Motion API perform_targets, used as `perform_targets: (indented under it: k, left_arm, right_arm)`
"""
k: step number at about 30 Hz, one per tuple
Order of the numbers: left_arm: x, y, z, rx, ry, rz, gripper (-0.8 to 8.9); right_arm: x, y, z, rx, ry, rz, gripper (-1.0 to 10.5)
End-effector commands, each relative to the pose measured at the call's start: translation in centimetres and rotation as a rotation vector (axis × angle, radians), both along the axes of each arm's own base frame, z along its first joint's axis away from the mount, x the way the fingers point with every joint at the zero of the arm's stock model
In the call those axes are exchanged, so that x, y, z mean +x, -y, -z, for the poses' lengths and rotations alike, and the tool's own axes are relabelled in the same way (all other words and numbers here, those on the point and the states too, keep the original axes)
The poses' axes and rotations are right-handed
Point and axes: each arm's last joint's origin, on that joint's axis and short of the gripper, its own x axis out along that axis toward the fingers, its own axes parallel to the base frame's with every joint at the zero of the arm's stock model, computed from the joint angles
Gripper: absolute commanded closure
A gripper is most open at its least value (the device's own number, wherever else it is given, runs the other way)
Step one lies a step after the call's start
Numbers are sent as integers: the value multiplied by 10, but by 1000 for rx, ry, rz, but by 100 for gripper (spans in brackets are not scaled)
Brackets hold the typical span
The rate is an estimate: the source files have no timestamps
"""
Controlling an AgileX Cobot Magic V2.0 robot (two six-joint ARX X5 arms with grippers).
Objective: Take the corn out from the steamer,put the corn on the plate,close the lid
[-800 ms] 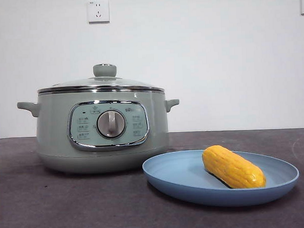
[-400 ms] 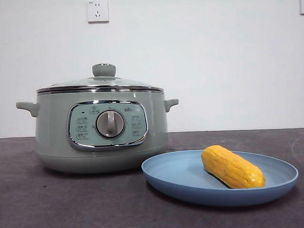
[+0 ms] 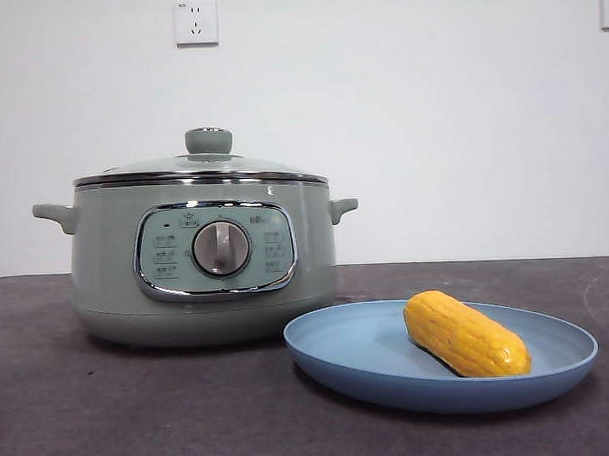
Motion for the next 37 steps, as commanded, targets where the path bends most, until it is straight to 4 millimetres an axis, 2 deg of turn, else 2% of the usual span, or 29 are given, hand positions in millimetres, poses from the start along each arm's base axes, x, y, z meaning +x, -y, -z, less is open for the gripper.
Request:
perform_targets:
  k: [1, 28, 32, 37]
  left_arm:
    - [0, 0, 5, -36, -17, -12, 817]
    - [1, 0, 4, -55, -7, -13, 817]
    - [1, 0, 4, -55, -7, -13, 817]
    - [1, 0, 4, -55, -7, -13, 817]
  right_arm:
    - [0, -1, 1, -2, 2, -3, 946]
    - [-1, 1, 1, -1, 7, 9, 946]
    - [-3, 10, -1, -30, 81, 49, 946]
    - [2, 25, 5, -2, 249, 219, 946]
